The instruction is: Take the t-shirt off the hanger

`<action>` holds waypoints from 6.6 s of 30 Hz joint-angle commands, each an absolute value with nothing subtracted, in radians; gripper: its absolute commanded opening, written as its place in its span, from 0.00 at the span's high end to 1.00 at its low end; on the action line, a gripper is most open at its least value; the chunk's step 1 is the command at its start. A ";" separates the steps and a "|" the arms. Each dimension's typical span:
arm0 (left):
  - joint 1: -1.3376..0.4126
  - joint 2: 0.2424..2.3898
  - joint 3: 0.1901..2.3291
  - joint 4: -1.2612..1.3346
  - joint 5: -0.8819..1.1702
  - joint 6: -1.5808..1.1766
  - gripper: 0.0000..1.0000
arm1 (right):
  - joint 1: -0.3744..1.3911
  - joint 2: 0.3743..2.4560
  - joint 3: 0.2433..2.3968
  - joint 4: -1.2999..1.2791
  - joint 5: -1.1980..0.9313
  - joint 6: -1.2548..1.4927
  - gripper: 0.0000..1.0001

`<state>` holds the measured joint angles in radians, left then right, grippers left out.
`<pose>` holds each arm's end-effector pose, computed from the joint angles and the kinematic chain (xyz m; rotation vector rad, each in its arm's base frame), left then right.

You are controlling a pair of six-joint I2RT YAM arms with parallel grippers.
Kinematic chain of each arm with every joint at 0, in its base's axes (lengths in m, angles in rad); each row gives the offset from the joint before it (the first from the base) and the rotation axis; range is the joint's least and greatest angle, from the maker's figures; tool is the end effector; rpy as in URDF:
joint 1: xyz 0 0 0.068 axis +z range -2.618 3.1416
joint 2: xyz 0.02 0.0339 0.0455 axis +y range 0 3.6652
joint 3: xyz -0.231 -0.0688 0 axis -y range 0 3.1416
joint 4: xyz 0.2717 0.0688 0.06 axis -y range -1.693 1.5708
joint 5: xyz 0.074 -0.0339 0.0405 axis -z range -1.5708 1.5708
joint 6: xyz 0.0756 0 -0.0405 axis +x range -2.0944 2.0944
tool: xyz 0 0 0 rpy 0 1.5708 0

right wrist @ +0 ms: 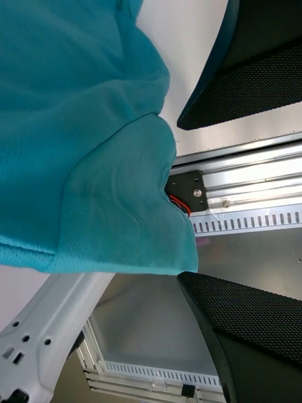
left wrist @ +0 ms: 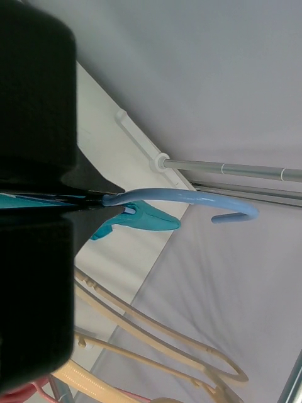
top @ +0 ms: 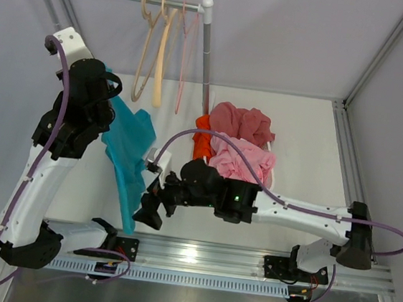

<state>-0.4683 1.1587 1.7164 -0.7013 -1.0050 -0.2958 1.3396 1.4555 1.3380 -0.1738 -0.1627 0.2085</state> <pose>0.2426 -0.0512 0.5035 -0.5797 1.5502 0.2797 0.0826 0.4045 0.3280 -1.1988 1.6576 1.1812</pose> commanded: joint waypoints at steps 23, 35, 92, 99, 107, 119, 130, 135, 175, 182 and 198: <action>-0.510 1.213 1.591 -0.293 -1.052 -0.089 0.99 | 1.471 1.484 1.390 -0.121 0.041 0.230 1.00; -0.333 1.437 1.845 -0.328 -0.885 -0.106 0.99 | 1.606 1.350 1.092 -0.141 0.150 0.414 1.00; -0.482 0.520 1.479 -1.002 -0.819 -0.219 0.99 | 1.178 2.332 1.670 -0.557 -0.017 0.308 1.00; -0.482 0.555 1.398 -0.865 -0.729 -0.189 0.99 | 1.198 1.723 1.436 -0.681 -0.031 0.330 1.00; -0.480 0.659 1.402 -0.718 -0.732 -0.141 0.99 | 0.965 1.427 1.893 -0.980 0.196 0.255 1.00; -0.195 0.914 1.524 -0.511 -0.382 -0.142 0.99 | 0.568 1.499 1.590 -0.789 0.014 0.239 1.00; -0.052 1.224 1.786 -0.526 -0.097 -0.243 0.99 | 0.500 1.862 1.068 -0.423 -0.097 0.348 1.00; -0.048 1.330 1.917 -0.544 -0.152 -0.187 0.99 | 0.500 1.700 1.098 -0.509 0.046 0.351 0.03; -0.052 1.714 2.217 -0.422 -0.130 -0.210 0.00 | 0.479 1.152 1.260 -0.429 0.139 0.284 0.01; -0.121 1.374 1.837 -0.505 -0.185 -0.298 0.01 | 0.410 0.959 0.892 0.016 0.380 0.218 0.02; -0.316 0.399 0.772 -0.368 -0.275 -0.443 0.00 | 0.265 1.133 0.862 -0.342 0.152 0.391 0.01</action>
